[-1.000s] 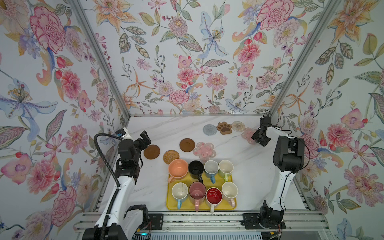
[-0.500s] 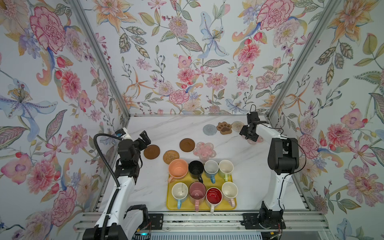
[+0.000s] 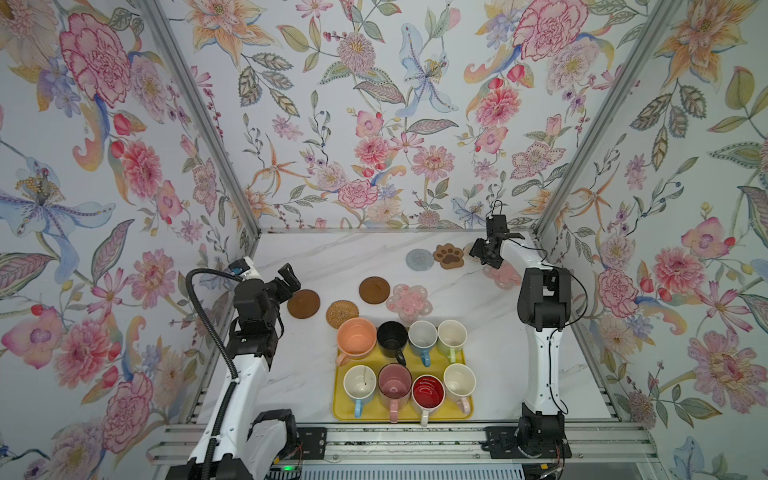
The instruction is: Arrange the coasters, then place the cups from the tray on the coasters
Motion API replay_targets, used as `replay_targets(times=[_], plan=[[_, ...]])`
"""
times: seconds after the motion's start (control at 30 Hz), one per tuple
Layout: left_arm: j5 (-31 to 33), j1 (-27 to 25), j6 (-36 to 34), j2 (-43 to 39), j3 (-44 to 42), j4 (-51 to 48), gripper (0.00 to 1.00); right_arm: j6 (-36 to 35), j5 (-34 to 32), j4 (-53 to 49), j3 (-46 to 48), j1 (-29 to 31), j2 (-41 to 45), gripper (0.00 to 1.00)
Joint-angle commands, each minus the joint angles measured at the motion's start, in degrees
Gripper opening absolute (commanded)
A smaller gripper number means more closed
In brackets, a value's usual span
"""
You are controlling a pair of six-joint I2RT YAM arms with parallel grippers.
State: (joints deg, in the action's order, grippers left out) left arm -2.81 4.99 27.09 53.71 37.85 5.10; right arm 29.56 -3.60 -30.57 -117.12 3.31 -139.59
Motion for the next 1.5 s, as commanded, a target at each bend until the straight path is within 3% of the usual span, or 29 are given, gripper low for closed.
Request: replay_targets(times=[0.0,0.87,1.47], plan=[[-0.1,0.8,0.5,-1.2,2.1,-2.3,0.99,-0.2,1.7,-0.7,-3.3,0.5,-1.0,0.71],[0.3,0.7,1.5,-1.8,2.2,-4.0,0.99,0.1,5.4,-0.2,-14.9,1.2,-9.4,0.70],[0.8,0.8,0.8,-2.6,2.4,-4.7,0.99,0.2,3.1,-0.8,-5.3,3.3,-5.2,0.69]])
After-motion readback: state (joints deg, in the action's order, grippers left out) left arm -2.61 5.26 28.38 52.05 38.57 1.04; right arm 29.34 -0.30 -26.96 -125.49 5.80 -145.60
